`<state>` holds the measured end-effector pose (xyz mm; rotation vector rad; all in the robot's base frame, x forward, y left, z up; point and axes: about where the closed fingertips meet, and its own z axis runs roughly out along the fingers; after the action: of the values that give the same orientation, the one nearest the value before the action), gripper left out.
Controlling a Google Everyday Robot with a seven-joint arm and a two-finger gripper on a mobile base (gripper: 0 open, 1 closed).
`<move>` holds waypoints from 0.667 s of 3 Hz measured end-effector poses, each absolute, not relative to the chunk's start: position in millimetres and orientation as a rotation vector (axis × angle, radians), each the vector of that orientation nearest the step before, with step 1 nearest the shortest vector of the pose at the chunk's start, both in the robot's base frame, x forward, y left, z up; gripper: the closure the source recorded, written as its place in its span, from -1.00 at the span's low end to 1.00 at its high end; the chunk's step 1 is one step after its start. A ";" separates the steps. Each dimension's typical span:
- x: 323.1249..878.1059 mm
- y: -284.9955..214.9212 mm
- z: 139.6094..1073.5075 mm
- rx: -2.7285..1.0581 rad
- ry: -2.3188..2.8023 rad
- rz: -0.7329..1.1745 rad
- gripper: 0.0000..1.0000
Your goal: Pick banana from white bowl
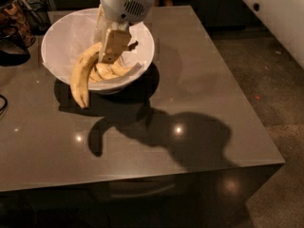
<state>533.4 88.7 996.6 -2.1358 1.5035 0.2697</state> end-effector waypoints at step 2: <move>493.5 83.5 997.4 -2.134 1.535 0.333 1.00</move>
Offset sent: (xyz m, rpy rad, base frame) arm -0.0690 -0.0161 -0.0019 0.0095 0.1015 -0.0326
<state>493.5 83.5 997.4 -2.1340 1.5354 0.3325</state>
